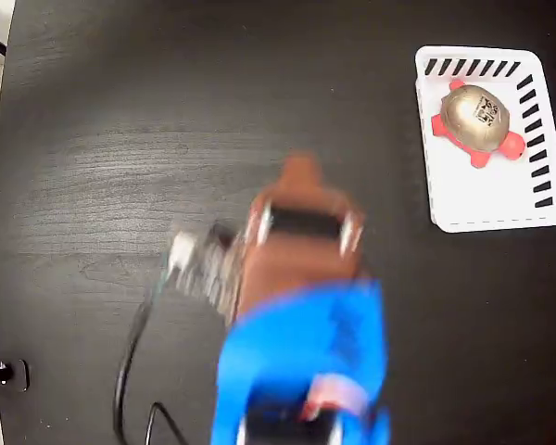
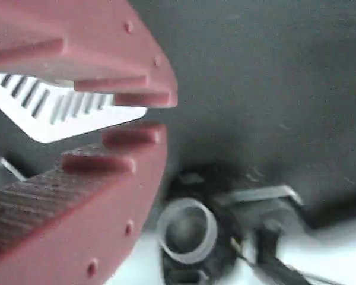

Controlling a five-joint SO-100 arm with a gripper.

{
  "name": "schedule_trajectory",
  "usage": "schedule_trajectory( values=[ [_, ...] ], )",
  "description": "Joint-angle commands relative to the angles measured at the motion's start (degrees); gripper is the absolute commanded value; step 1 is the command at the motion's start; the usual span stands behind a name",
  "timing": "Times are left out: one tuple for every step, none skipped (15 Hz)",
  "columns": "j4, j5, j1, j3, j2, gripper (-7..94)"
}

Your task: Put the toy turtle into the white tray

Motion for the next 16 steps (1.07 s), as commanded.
schedule_trajectory(
  values=[
    [-7.5,0.2,-2.5,22.4,17.3,0],
    [-9.5,0.3,-2.6,30.8,22.3,0],
    [-9.9,0.3,-2.7,37.7,26.5,0],
    [-9.9,0.1,-2.6,43.8,30.5,0],
    [-9.7,-0.4,-2.6,49.4,35.2,0],
    [-8.7,-1.1,-2.7,54.5,40.2,0],
    [-6.9,-1.8,-2.9,58.0,44.8,0],
    [-4.2,-1.9,-3.1,59.9,49.0,0],
    [-1.1,-1.7,-3.2,60.8,52.4,0],
    [1.1,-1.0,-3.2,61.6,55.0,0],
    [2.5,0.3,-3.2,62.8,57.2,0],
    [4.3,0.5,-3.2,64.1,59.7,0],
    [6.3,0.4,-3.2,65.2,62.3,0],
    [8.1,0.3,-2.7,65.6,64.1,0],
    [9.2,0.2,-2.2,65.6,64.2,0],
    [10.5,-0.2,-2.5,65.5,64.2,0]
  ],
)
